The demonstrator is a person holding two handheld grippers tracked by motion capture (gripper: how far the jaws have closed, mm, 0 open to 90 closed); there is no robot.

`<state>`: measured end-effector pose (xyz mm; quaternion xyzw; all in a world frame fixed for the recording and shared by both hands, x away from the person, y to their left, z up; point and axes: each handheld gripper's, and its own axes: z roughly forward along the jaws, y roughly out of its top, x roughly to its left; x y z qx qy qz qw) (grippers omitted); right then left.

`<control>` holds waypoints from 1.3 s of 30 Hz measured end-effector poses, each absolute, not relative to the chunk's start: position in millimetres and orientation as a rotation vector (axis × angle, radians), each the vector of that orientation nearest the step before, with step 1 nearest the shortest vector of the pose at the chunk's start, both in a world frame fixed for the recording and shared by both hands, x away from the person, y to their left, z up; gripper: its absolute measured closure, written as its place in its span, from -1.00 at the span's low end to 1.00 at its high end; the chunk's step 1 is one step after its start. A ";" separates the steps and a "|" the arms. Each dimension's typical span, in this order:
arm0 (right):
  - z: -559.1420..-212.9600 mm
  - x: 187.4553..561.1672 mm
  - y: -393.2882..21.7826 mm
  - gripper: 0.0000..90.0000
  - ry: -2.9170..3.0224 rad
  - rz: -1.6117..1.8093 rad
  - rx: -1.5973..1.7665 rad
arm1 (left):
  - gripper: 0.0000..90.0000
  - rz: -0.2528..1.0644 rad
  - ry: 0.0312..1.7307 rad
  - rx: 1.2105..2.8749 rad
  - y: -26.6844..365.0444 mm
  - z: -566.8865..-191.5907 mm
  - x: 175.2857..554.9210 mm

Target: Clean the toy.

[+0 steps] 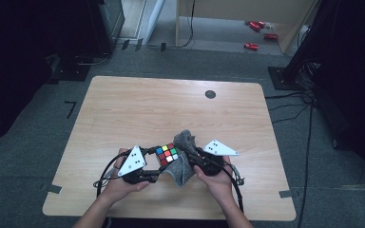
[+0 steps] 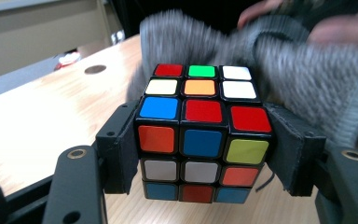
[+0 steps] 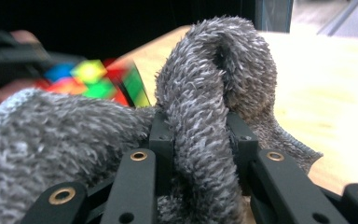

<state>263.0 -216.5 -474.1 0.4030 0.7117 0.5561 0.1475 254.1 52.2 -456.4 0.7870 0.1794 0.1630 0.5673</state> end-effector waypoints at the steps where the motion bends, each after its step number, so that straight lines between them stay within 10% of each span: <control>1: -476.8 263.3 -215.6 0.56 2.058 1.601 1.171 | -0.21 0.383 0.420 1.852 52.7 -456.6 254.4; 39: -456.9 250.8 -211.1 0.57 1.988 1.778 1.086 | -0.21 0.310 0.439 1.789 57.5 -456.6 256.9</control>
